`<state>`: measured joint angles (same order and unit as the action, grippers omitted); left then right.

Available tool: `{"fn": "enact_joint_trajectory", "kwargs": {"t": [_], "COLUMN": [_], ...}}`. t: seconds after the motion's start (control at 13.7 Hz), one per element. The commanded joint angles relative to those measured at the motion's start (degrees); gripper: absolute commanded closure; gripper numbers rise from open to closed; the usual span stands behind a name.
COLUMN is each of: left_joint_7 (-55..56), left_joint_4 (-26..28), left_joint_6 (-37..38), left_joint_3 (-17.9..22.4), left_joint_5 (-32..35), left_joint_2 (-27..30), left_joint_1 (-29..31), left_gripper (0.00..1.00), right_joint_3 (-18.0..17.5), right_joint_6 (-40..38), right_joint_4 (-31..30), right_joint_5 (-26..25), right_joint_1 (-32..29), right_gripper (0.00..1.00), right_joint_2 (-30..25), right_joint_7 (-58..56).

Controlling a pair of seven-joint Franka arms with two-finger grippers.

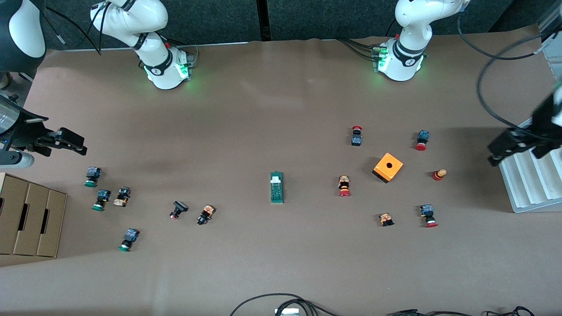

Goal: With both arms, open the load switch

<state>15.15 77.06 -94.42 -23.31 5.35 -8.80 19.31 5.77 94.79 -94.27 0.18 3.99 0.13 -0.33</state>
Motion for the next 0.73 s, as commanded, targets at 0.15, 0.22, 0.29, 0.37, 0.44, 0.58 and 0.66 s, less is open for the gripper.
{"fn": "enact_joint_trajectory", "kwargs": {"t": [0.15, 0.22, 0.29, 0.37, 0.44, 0.58, 0.66], "left_joint_7": [-12.1, -12.8, -13.0, -13.3, -13.9, -17.0, -17.2], "left_joint_4": [0.7, 0.7, 0.7, 1.0, 1.2, 1.8, 2.0], "left_joint_6": [0.9, 1.3, 1.7, 1.7, 1.7, 1.6, 1.7], "left_joint_3": [13.4, 16.8, 19.4, 20.7, 20.9, 20.9, 21.1], "left_joint_5": [-6.1, -6.2, -6.2, -6.7, -6.9, -6.9, -6.7], "left_joint_2": [0.9, 0.9, 0.8, 0.7, 0.8, 1.0, 1.4], "left_joint_1": [-4.8, -7.9, -10.5, -12.4, -12.8, -13.2, -14.4], "left_gripper": [0.00, 0.00, 0.00, 0.00, 0.00, 0.00, 0.00], "right_joint_3": [0.2, 0.2, 0.2, 0.2, 0.2, 0.2, 0.2], "right_joint_6": [-0.3, -0.3, -0.3, -0.3, -0.4, -0.4, -0.5], "right_joint_4": [1.0, 1.1, 1.1, 1.1, 1.1, 1.0, 1.0], "right_joint_5": [-1.2, -1.3, -1.2, -1.2, -1.3, -1.3, -1.3], "right_joint_1": [0.4, 0.4, 0.4, 0.6, 0.7, 0.7, 0.7], "right_gripper": [0.01, 0.01, 0.01, 0.01, 0.01, 0.01, 0.01], "right_joint_2": [0.6, 0.6, 0.6, 0.6, 0.6, 0.6, 0.6], "right_joint_7": [-0.1, -0.1, -0.1, -0.1, -0.1, -0.1, -0.1]}}
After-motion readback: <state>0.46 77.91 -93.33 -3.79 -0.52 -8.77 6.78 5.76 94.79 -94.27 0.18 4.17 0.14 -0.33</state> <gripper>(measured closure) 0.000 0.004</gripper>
